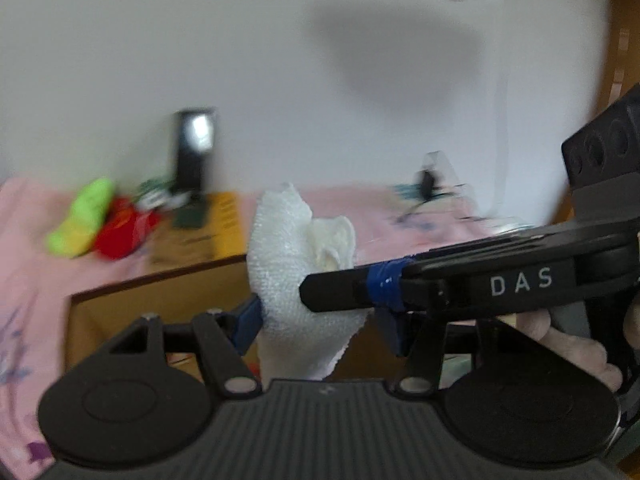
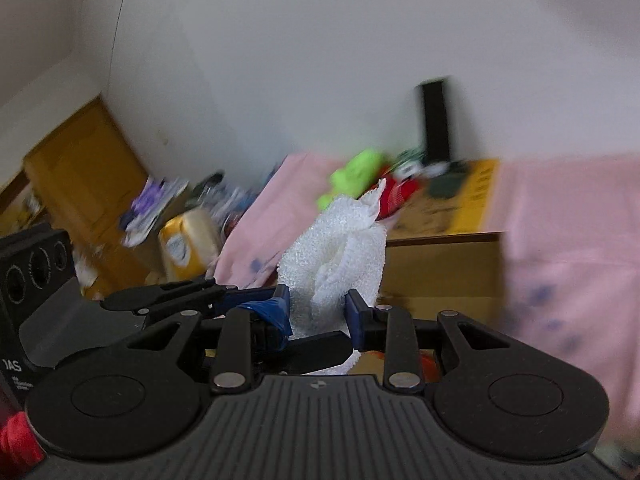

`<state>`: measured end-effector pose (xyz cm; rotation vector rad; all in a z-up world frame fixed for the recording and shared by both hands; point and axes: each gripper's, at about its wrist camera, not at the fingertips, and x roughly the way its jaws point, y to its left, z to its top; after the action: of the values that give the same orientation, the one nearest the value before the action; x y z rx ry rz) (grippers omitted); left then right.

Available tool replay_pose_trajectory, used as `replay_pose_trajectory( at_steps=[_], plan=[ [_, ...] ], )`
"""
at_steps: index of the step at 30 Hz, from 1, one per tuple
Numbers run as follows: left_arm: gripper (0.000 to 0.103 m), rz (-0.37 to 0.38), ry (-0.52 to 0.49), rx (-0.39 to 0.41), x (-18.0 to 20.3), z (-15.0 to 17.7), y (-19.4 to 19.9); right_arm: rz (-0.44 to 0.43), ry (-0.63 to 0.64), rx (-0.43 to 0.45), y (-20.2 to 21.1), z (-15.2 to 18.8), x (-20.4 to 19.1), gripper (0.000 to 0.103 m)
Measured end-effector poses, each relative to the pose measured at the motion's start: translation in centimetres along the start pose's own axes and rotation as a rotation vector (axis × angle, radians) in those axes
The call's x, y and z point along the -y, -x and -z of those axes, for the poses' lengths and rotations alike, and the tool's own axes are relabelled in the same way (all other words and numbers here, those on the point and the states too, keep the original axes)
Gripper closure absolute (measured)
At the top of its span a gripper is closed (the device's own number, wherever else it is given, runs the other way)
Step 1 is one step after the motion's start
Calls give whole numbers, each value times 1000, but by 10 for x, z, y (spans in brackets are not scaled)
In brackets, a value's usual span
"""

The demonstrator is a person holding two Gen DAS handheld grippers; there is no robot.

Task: Organize soft objects
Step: 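Carry the white fluffy toy into the box and release it, then move the right gripper back to the pile onto the pink teddy bear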

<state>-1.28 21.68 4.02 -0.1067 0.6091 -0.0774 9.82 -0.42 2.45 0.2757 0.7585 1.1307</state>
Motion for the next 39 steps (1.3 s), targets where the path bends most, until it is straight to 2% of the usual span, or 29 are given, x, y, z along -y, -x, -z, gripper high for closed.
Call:
replay_pose_trajectory(
  at_steps=[5, 13, 19, 22, 23, 24, 25, 27, 30, 31, 33, 35, 39],
  plan=[
    [47, -90, 79, -118, -67, 19, -26, -32, 39, -129, -92, 0, -29, 90],
    [47, -169, 198, -267, -118, 50, -60, -33, -15, -324, -184, 19, -40, 91],
    [44, -220, 167, -266, -131, 60, -55, -1, -29, -445, -224, 24, -48, 90],
    [46, -236, 164, -262, -136, 60, -54, 5, -72, -505, -240, 24, -43, 90],
    [35, -229, 171, -261, -135, 60, -53, 9, -88, -526, -245, 26, -41, 90],
    [28, -214, 178, -257, -135, 60, -52, 15, -101, -544, -249, 29, -39, 89],
    [27, -209, 177, -253, -133, 60, -52, 24, -121, -564, -252, 32, -38, 88],
    [27, -222, 151, -253, -129, 61, -52, 7, -163, -596, -254, 35, -34, 88],
    [26, -245, 105, -252, -123, 64, -54, 16, -149, -568, -242, 32, -32, 88],
    [23, -237, 97, -255, -121, 65, -54, 37, -133, -556, -234, 31, -30, 88],
    [21, -233, 80, -260, -117, 67, -55, 68, -107, -526, -216, 30, -24, 88],
    [24, -257, 47, -255, -113, 70, -57, 99, -124, -493, -190, 31, -13, 88],
    [24, -253, 37, -256, -111, 72, -57, 162, -144, -474, -140, 36, 9, 88]
  ],
)
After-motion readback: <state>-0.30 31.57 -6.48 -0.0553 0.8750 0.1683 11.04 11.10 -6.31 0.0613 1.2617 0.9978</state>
